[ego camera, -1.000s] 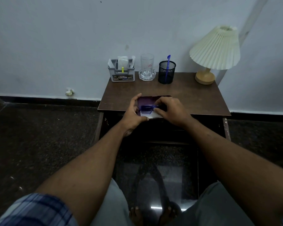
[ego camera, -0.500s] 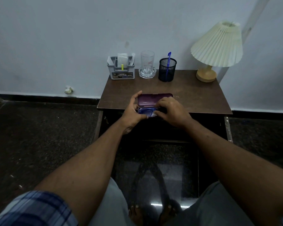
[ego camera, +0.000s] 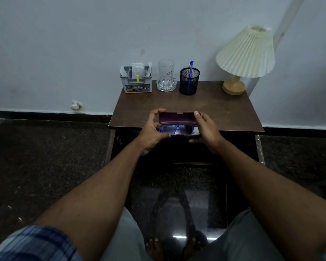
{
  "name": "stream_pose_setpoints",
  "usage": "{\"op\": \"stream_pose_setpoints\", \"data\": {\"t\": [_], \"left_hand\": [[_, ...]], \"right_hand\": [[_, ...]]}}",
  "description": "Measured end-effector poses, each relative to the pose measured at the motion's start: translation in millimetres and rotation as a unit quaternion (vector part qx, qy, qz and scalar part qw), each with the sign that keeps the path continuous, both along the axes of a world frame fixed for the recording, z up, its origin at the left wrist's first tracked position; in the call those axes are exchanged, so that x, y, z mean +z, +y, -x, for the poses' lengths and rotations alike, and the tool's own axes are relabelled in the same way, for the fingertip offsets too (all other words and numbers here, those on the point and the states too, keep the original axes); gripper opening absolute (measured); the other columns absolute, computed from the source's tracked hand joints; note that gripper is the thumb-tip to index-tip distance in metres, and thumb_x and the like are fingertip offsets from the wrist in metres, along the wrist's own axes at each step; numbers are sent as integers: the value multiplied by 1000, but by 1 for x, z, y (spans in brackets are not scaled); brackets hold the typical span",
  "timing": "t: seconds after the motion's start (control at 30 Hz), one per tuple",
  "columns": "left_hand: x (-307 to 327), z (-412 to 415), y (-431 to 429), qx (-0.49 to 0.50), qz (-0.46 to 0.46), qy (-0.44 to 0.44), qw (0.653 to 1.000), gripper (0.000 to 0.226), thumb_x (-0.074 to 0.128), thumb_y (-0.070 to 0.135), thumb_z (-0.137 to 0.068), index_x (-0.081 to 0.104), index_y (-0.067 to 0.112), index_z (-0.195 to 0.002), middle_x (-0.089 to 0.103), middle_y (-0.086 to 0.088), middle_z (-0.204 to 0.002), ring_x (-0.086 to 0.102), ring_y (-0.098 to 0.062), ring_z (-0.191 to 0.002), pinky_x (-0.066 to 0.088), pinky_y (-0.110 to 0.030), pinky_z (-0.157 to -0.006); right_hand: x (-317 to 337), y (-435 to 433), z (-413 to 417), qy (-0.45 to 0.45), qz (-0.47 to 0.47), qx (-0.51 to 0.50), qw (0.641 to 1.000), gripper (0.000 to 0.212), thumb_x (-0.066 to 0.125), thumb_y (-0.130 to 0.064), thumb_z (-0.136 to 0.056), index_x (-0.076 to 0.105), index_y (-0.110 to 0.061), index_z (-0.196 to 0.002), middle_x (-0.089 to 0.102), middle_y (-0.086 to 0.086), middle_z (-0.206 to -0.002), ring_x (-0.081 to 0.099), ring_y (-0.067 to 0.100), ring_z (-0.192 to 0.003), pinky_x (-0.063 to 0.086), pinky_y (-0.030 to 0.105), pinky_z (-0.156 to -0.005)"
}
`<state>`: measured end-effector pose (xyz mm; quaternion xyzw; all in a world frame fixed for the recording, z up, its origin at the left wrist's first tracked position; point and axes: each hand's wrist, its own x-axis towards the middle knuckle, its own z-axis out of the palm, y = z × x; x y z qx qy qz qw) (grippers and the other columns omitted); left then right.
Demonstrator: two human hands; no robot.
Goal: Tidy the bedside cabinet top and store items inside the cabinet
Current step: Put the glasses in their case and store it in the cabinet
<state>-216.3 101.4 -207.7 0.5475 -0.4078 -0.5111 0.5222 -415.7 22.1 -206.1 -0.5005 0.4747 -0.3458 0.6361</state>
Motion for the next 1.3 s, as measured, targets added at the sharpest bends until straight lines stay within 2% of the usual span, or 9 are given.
{"op": "stream_pose_setpoints", "data": {"t": [0.13,0.23,0.37,0.5,0.63,0.73,0.93,1.1,1.3], "left_hand": [[0,1,-1,2,-13,1,1000,71,78,-13,-75,49,27,-126,70,-14,-107,75,-27,-92,65,-44,-78],[-1,8,-6,26,-19,57,998,45,73,-10,-84,53,21,-111,70,-10,-99,69,-24,-89,62,-36,-79],[1,16,-13,96,-25,91,991,23,70,5,-92,56,18,-103,68,-5,-93,67,-16,-83,61,-33,-69],[6,17,-16,154,-46,136,977,29,72,3,-91,57,17,-111,66,-12,-107,69,-21,-93,64,-42,-78],[11,19,-18,195,-74,194,959,33,75,3,-88,57,14,-112,64,-21,-121,69,-28,-100,63,-40,-73],[15,22,-19,213,-79,198,954,34,74,1,-88,55,12,-115,62,-19,-118,67,-29,-102,62,-39,-69],[20,24,-20,226,-76,192,952,35,74,-1,-87,55,11,-114,61,-21,-120,67,-31,-102,64,-37,-68],[25,23,-19,197,-76,267,940,22,72,10,-92,55,7,-106,65,-23,-109,70,-37,-97,65,-36,-72],[27,27,-17,185,-72,272,942,35,74,20,-92,56,6,-117,68,-26,-112,68,-42,-115,65,-36,-76]], "right_hand": [[-5,-1,-2,-36,-13,-32,999,31,55,-49,-98,60,-19,-102,68,6,-107,73,25,-90,60,39,-63],[-7,0,-4,-39,-10,-55,998,27,58,-41,-99,64,-15,-95,66,6,-93,67,20,-77,58,32,-58],[-11,1,-4,-36,27,-27,999,13,70,-23,-93,66,-13,-100,67,7,-93,64,20,-84,60,34,-68],[-10,0,-7,-52,8,-27,998,26,75,-17,-89,64,-12,-112,67,8,-107,69,16,-85,61,34,-69],[-5,-3,-12,-66,-13,-47,997,26,79,-21,-85,66,-12,-105,71,7,-98,70,13,-76,59,29,-59],[-3,-7,-15,-58,-2,-55,997,19,81,-21,-83,70,-12,-95,71,7,-93,70,13,-73,58,26,-57],[1,-8,-13,-43,22,-56,997,22,82,-17,-82,73,-8,-100,71,12,-102,72,11,-74,58,24,-58],[11,-9,-7,-145,-48,-54,987,20,79,-18,-86,71,-3,-97,74,5,-88,72,12,-80,60,24,-66],[19,-11,4,-169,-102,-64,978,33,86,-27,-78,69,-4,-93,75,10,-85,76,21,-84,60,25,-65]]}}
